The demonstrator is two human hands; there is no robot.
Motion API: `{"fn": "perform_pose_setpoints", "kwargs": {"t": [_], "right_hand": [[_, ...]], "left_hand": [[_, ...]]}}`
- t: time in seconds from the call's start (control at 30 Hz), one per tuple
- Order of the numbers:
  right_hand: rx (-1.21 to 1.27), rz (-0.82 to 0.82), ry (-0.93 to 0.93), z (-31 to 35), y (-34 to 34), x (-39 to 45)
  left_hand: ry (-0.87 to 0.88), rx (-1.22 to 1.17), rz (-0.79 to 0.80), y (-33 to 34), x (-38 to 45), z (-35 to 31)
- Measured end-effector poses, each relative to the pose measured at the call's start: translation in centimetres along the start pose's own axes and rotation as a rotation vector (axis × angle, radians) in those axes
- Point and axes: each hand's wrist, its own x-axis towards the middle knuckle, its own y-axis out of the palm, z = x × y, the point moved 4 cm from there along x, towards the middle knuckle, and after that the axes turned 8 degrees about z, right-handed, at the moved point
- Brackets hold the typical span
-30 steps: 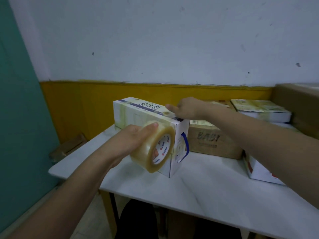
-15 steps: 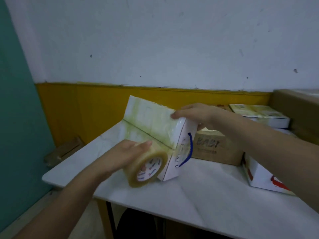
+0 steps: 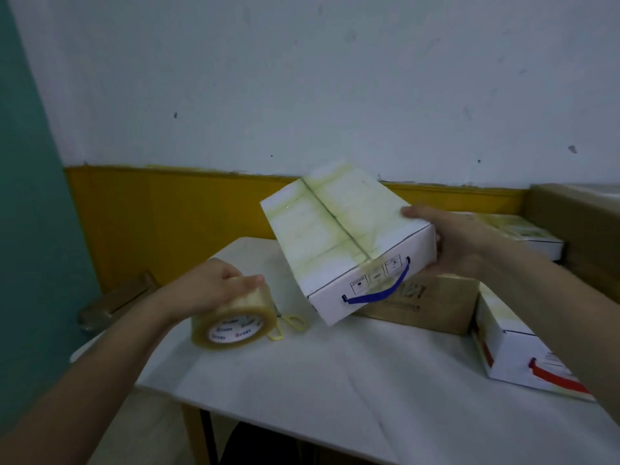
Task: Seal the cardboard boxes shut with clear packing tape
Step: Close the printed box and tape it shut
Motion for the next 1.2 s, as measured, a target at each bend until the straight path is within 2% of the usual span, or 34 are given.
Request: {"fn": "perform_pose_setpoints", "kwargs": {"t": [0.1,0.2,0.27,0.4,0.43,0.53,0.6,0.67,0.73,0.83,0.9,0.97,1.2], "right_hand": [[0.094,0.022,0.019,-1.3,-0.5,0.5],[0.197,0.01,0.016,-2.3,-1.0,0.7],[0.268,0.024,0.005,-2.6,-0.7,0.4],[0.385,0.03,-0.054,-2.9,0.2,-0.6],[0.432,0.043,-0.056,-3.3,0.5,-0.7],[0.599,0.1,-0.029,-4.9,1.7,-1.3],[0.691,0.15,-0.017,-6.1,2.8,-1.7],[0.77,0.183,-0.021,-7.3,4.1,-1.7],[0.832,0.213,-0.031,-8.3,5.6,-1.3],[0.879,0.305,-0.022,-9.6,8.4,-0.3],[0.817,0.336,-0.015,-10.3,9.6,0.3],[0.649,0.319,-0.028,-10.7,9.8,1.1],[-0.304,0.135,-0.152,-7.0,11.4,1.7]], "left_hand": [[0.043,-0.011,0.012,1.2,1.2,-0.4],[0.088,-0.126,-0.006,1.6,1.7,-0.7],[0.185,-0.225,-0.003,1.2,1.4,-0.5],[0.329,-0.675,-0.107,1.3,0.5,1.6],[0.356,-0.747,-0.166,1.6,0.3,2.0],[0.346,-0.799,-0.495,3.1,0.2,2.6],[0.356,-1.092,-0.599,4.0,0.8,2.4],[0.453,-1.557,-0.594,4.4,1.5,1.1],[0.463,-1.861,-0.538,4.8,1.8,-1.5],[0.416,-1.926,-0.387,5.3,1.9,-6.0],[0.384,-1.91,-0.429,4.4,2.1,-7.5],[0.335,-1.894,-0.456,2.6,2.2,-7.8],[0.198,-1.635,-0.551,-1.2,0.9,-7.4]]}}
